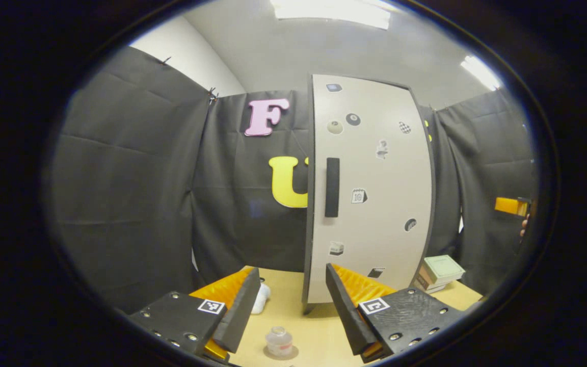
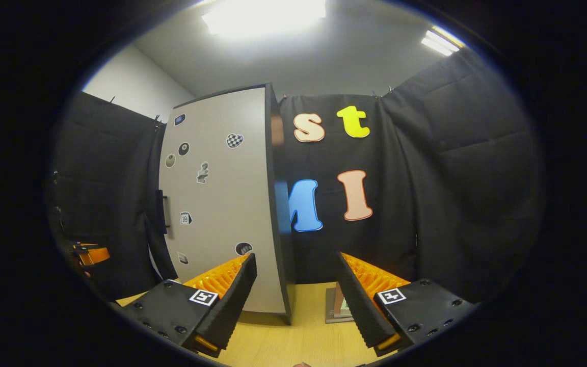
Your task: Open the cabinet door with the right hand, grasp the bottle in the cabinet with the left hand and place it on the coaster, then close the cabinet door with the right hand.
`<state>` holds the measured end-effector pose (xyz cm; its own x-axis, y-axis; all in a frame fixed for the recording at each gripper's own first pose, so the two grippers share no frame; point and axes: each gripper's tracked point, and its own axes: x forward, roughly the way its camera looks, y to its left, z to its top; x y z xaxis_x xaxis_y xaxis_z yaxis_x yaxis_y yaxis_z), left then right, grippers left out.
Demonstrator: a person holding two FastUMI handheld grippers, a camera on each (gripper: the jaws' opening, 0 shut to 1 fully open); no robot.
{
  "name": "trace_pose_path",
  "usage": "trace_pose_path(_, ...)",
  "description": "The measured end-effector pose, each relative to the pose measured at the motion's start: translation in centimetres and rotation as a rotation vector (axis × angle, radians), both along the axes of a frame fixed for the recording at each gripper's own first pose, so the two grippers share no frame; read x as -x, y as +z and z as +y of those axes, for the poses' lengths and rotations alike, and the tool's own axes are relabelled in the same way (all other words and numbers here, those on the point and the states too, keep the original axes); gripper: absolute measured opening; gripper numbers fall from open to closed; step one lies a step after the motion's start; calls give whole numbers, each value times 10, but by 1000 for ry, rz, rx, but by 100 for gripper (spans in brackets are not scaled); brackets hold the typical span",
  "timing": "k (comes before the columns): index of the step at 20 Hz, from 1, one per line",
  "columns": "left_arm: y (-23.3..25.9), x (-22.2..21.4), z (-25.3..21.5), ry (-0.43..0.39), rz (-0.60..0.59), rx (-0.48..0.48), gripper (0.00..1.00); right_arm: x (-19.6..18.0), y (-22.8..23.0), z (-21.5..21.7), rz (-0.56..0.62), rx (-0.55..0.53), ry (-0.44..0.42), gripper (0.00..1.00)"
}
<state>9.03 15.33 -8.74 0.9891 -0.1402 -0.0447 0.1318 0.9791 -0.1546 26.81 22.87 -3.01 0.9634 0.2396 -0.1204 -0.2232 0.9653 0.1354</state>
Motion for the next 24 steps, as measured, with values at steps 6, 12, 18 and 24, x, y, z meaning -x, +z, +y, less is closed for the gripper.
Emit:
trace_pose_path(6,21,9,-4,2,-33,-51,80,20,-3,-19,3,-6,-31,97)
trace_pose_path(12,23,9,26,18,-46,-67,80,44,6,-9,-48,41,-63,97)
trace_pose_path(18,23,12,42,13,-58,-75,78,55,16,-4,-58,48,-86,97)
trace_pose_path(24,21,15,39,-13,-66,-74,78,58,21,-3,-61,50,-89,97)
